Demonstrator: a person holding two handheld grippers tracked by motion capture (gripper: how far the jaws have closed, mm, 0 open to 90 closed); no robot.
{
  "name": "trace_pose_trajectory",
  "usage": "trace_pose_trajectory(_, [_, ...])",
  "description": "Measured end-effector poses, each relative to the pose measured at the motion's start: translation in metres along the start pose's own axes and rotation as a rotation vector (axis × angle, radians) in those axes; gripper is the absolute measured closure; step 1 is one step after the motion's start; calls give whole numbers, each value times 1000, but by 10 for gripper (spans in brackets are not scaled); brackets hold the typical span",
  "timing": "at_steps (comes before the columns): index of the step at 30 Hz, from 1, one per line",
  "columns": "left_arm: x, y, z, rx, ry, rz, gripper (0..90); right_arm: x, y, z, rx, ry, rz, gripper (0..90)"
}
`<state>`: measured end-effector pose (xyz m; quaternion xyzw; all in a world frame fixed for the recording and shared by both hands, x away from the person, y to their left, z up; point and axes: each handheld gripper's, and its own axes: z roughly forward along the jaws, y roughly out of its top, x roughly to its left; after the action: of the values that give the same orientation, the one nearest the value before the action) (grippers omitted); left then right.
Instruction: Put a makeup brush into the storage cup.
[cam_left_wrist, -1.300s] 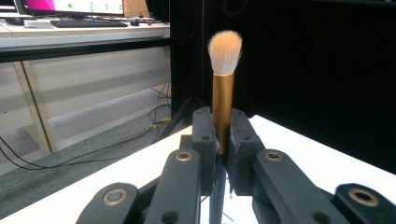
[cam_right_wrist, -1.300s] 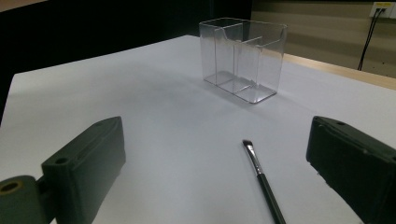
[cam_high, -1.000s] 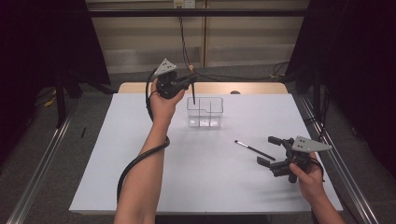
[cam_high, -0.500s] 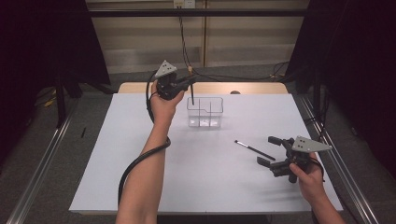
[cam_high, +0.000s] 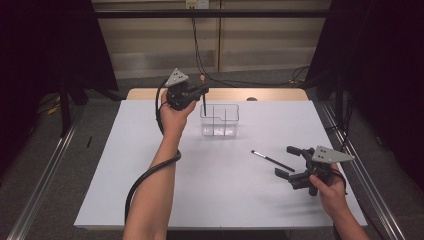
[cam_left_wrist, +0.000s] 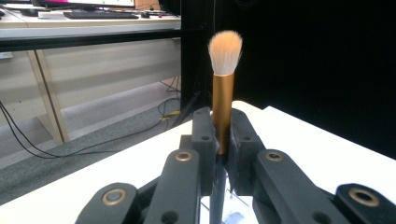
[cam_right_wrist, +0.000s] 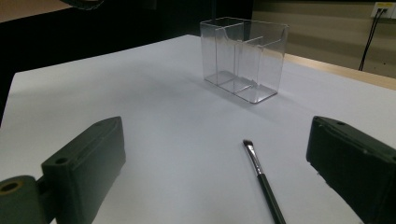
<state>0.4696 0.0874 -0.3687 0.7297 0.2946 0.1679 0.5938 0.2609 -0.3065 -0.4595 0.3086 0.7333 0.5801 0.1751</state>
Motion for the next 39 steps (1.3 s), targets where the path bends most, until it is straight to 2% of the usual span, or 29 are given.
trace_pose_trajectory(11, [0,-7,-1,5,-7,-17,832,0,0,-1,-2,-5,2,44])
trace_pose_trajectory(13, [0,-8,-2,8,-6,-9,832,0,0,-1,-2,-7,1,44])
trace_pose_trajectory(39, [0,-18,-1,30,-7,-21,829,0,0,-1,-4,-5,-2,44])
